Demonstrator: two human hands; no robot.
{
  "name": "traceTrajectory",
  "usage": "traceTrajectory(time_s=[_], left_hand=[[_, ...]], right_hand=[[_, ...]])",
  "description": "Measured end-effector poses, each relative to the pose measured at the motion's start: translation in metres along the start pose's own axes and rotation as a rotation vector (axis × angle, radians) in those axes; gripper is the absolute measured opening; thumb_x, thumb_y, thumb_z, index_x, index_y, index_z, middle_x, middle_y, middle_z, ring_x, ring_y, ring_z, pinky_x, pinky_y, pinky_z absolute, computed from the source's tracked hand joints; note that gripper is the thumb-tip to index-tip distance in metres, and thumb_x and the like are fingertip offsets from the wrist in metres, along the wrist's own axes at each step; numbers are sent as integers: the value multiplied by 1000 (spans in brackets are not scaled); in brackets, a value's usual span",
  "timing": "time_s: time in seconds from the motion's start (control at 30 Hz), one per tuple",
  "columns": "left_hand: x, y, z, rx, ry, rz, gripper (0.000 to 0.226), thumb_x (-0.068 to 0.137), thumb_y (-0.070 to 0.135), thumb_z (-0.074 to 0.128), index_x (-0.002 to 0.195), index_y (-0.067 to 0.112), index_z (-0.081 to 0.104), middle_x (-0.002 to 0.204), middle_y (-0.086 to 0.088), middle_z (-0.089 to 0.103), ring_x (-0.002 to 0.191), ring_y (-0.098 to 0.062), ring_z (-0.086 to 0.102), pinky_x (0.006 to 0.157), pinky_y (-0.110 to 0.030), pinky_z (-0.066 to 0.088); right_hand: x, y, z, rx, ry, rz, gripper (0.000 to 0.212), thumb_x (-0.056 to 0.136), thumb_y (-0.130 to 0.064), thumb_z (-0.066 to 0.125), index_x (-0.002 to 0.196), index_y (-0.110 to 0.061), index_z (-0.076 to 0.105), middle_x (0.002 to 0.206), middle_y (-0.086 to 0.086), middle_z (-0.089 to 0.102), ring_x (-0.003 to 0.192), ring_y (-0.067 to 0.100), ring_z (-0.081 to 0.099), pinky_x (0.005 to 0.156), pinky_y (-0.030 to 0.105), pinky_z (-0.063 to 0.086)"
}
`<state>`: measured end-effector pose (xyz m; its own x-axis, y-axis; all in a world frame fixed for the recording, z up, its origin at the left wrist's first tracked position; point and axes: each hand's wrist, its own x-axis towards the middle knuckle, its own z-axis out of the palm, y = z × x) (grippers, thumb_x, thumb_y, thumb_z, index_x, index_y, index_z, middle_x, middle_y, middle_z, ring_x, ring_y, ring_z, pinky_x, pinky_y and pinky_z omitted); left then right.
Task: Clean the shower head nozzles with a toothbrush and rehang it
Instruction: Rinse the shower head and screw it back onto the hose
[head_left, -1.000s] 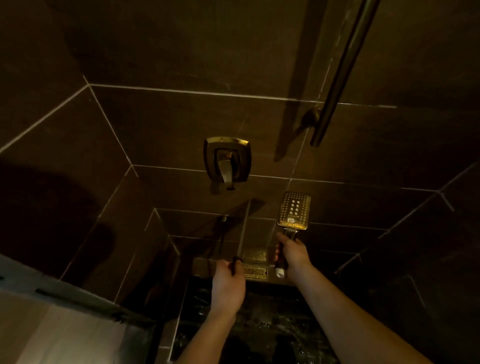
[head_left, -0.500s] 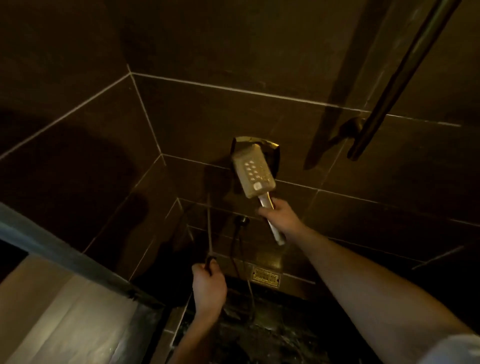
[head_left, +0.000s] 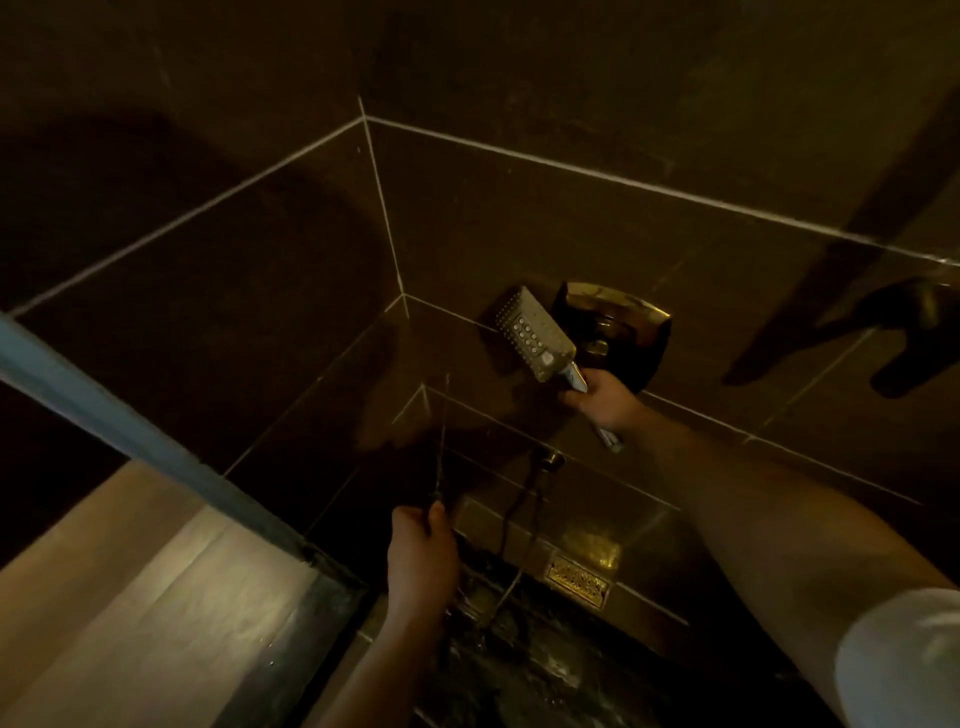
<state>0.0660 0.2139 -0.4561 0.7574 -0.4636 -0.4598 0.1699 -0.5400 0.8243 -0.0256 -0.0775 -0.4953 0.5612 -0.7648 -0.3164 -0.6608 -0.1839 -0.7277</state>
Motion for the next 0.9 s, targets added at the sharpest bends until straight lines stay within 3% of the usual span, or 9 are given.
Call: traceTrajectory(time_s=[0.1, 0.17, 0.27, 0.37, 0.57, 0.67, 0.77, 0.9], left_hand=[[5, 8, -7, 37, -44, 7, 14, 105, 31, 42, 107, 18, 47, 91, -6, 59, 72, -17, 56, 60, -30, 48], [0, 7, -11, 50, -82, 14, 15, 105, 32, 43, 106, 18, 49, 92, -7, 59, 73, -18, 56, 62, -32, 48], [-20, -3, -13, 51, -156, 42, 14, 104, 32, 46, 103, 20, 52, 83, -3, 57, 64, -14, 53, 57, -31, 45], [-46, -19, -5, 45, -291, 46, 12, 103, 33, 47, 104, 24, 54, 82, 1, 60, 64, -9, 57, 56, -27, 45], [-90, -36, 27, 21, -593, 102, 15, 105, 27, 45, 117, 22, 54, 69, 5, 54, 50, -3, 49, 48, -21, 40], [-112, -37, 38, 16, -710, 185, 14, 105, 27, 45, 115, 27, 55, 67, 7, 52, 51, -4, 46, 47, -20, 38], [-127, -38, 49, 16, -801, 146, 14, 105, 31, 45, 113, 28, 55, 66, 5, 50, 50, -5, 44, 44, -20, 36], [-145, -42, 61, 49, -952, 173, 12, 104, 34, 44, 108, 30, 56, 63, 7, 45, 48, -4, 38, 44, -21, 32]], right_hand=[[-5, -5, 14, 33, 11, 13, 1, 94, -16, 60, 94, -15, 61, 82, 3, 60, 73, 18, 57, 63, 30, 43], [-23, -9, 23, 103, 49, 12, 3, 95, -14, 59, 94, -17, 59, 76, 2, 59, 67, 16, 56, 58, 29, 43], [-69, -11, 32, 406, -26, 58, 7, 98, -13, 54, 105, -13, 56, 76, 7, 66, 60, 18, 63, 56, 33, 53], [-132, -15, 43, 593, -24, 138, 9, 98, -22, 57, 100, -13, 54, 62, 4, 61, 45, 14, 52, 43, 26, 44], [-221, -18, 60, 1157, 160, 242, 17, 98, -24, 58, 90, -11, 50, 57, 1, 44, 41, 11, 35, 38, 22, 29], [-250, -10, 48, 1306, 309, 251, 18, 99, -24, 55, 88, -11, 50, 56, 0, 41, 41, 10, 34, 38, 23, 28], [-273, 2, 31, 1447, 471, 231, 11, 99, -23, 54, 95, -14, 49, 59, -1, 40, 42, 9, 34, 36, 21, 28], [-297, 20, 8, 1653, 693, 180, 11, 98, -21, 54, 88, -19, 51, 58, -3, 39, 42, 8, 33, 35, 20, 29]])
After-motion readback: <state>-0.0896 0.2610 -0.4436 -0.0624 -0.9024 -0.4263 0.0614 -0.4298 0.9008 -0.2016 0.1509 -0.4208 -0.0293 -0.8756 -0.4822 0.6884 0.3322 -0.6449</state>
